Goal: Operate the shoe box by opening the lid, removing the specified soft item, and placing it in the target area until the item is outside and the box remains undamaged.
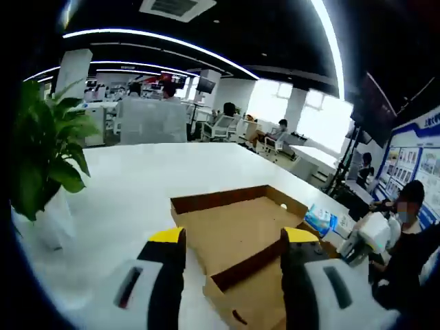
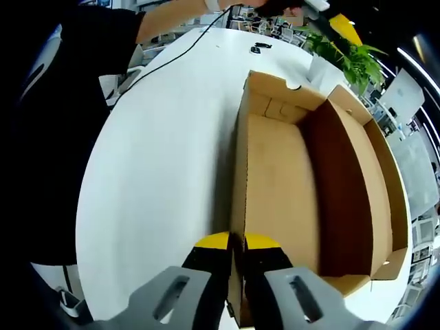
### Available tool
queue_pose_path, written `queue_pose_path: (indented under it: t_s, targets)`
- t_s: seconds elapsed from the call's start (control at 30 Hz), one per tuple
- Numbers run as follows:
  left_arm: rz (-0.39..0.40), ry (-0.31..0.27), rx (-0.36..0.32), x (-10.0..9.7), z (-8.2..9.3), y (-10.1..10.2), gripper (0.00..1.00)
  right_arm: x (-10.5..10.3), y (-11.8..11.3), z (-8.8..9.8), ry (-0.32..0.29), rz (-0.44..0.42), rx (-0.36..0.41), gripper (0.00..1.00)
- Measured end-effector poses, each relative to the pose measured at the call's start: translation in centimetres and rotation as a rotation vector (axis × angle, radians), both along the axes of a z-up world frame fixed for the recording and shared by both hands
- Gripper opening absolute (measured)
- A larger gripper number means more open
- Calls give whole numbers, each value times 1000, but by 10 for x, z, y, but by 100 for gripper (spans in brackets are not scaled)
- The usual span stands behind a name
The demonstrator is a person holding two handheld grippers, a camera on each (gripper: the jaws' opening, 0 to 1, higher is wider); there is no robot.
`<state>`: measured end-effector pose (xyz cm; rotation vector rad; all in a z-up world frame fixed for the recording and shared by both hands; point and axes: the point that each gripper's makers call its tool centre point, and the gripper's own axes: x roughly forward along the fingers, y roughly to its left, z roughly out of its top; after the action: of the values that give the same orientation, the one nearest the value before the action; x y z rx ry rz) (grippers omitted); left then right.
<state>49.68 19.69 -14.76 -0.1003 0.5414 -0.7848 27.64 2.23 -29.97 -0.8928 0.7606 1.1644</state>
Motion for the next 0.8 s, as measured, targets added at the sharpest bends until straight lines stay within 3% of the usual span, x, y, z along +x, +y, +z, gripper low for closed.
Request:
queue_pose_path:
  t_s: [0.17,0.3,0.53,0.6,0.8]
  targets:
    - [72,143,94,44,-35,-1,58,0,0,0,1,-1,4,4]
    - [103,249,157,56,-70,-12,59,0,1,0,1,-2,4,4]
    - [158,292,199,78,-96,-17,56,0,1,1,0,-1,4,4]
    - [164,304,203,86,-100,-15,51,0,1,1,0,-2,4,4]
    - [189,293,211,84,-98,-16,33,0,2,0,0,2,6,4]
